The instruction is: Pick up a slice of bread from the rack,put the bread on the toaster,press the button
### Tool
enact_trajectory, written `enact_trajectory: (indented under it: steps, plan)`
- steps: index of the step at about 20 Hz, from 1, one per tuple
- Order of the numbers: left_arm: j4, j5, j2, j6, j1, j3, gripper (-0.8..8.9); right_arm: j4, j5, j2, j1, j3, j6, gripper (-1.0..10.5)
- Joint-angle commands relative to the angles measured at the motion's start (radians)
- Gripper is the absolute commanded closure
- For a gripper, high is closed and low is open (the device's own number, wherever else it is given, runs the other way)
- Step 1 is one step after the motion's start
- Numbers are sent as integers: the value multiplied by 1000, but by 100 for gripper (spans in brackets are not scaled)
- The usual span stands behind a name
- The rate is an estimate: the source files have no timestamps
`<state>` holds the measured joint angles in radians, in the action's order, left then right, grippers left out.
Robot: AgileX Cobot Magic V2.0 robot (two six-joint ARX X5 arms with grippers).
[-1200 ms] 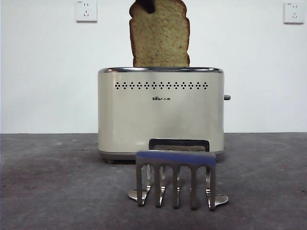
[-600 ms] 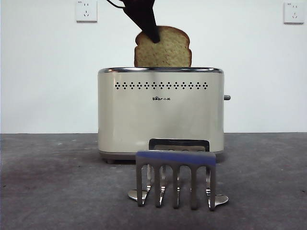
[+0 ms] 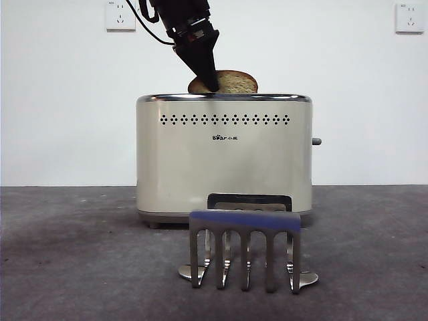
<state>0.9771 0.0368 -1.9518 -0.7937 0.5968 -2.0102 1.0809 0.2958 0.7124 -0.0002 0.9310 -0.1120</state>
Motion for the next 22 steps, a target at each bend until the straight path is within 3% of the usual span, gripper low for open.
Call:
enact_trajectory:
  steps: [1,3,4,10,12,16,20,22]
  plan:
    - [0,-11,-18,40,-3,11,684,-1,-1,-2,0,3,8,946]
    - [-7,-11,-17,43,-2,11,483,-2,0,-2,0,3,8,946]
    - [-7,-12,-14,47,-1,11,459,-2,0,-2,0,3,8,946]
    - [-6,-15,98,120,-2,11,460,-63,1,16,0,3,-1,946]
    - [-3,-15,171,151,-3,11,464,-139,7,54,0,3,-39,946]
    - [19,-10,335,317,-1,11,476,-299,77,188,0,29,-121,948]
    - [39,-10,472,490,-1,11,800,-403,147,380,0,137,-146,950]
    - [65,-10,512,571,-1,11,822,-431,172,479,0,208,-146,952]
